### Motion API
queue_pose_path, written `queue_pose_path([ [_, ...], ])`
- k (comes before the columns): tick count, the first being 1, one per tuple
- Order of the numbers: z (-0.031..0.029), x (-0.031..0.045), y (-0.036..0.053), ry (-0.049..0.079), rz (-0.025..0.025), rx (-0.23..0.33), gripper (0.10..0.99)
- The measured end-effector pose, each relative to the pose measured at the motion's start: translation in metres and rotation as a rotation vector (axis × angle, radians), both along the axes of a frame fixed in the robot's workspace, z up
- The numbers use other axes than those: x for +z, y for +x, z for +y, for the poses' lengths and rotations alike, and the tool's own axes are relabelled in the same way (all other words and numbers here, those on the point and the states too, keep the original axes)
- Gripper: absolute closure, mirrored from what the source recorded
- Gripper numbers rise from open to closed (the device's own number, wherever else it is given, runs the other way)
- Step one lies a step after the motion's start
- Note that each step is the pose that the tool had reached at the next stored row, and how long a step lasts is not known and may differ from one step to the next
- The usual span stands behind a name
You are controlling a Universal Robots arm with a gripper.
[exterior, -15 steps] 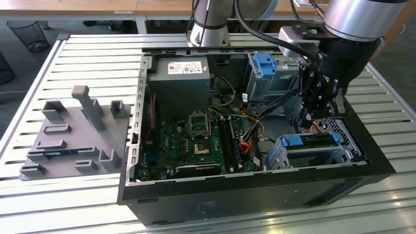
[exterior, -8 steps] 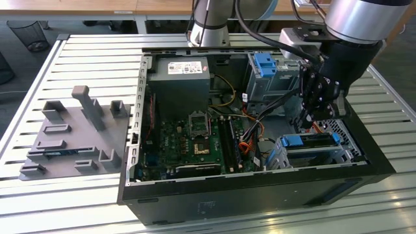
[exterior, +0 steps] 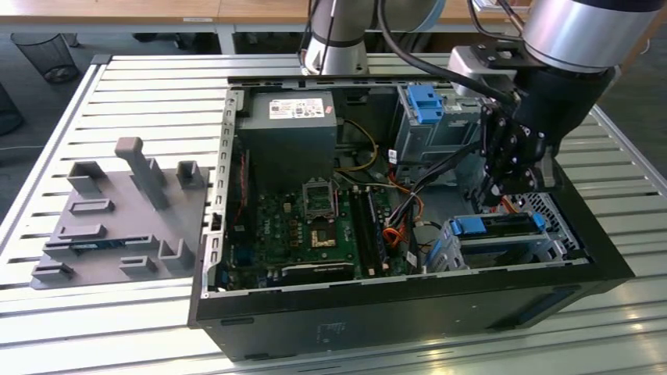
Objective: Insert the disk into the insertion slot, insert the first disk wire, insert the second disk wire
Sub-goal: 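Insert the second disk wire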
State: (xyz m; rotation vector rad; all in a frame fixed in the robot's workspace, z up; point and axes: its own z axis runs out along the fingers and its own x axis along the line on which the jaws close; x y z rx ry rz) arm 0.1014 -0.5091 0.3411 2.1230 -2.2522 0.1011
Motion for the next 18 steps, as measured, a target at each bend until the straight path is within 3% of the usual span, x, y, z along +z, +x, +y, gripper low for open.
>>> queue_pose_path([
  [2,-0.0023,-0.0001,0.0,0.003,-0.0017,0.0,0.945],
  [3,-0.0039,-0.0001,-0.0001,0.01,-0.003,0.0,0.945],
  [7,-0.009,-0.0002,-0.0002,0.063,-0.0091,0.0,0.945],
  [11,-0.015,-0.0009,-0.0002,0.095,-0.0184,0.0,0.945],
  [13,-0.0179,-0.0016,-0.0003,0.098,-0.0224,0.0,0.945],
  [18,-0.0204,-0.0035,-0.0006,0.098,-0.0258,0.0,0.945],
])
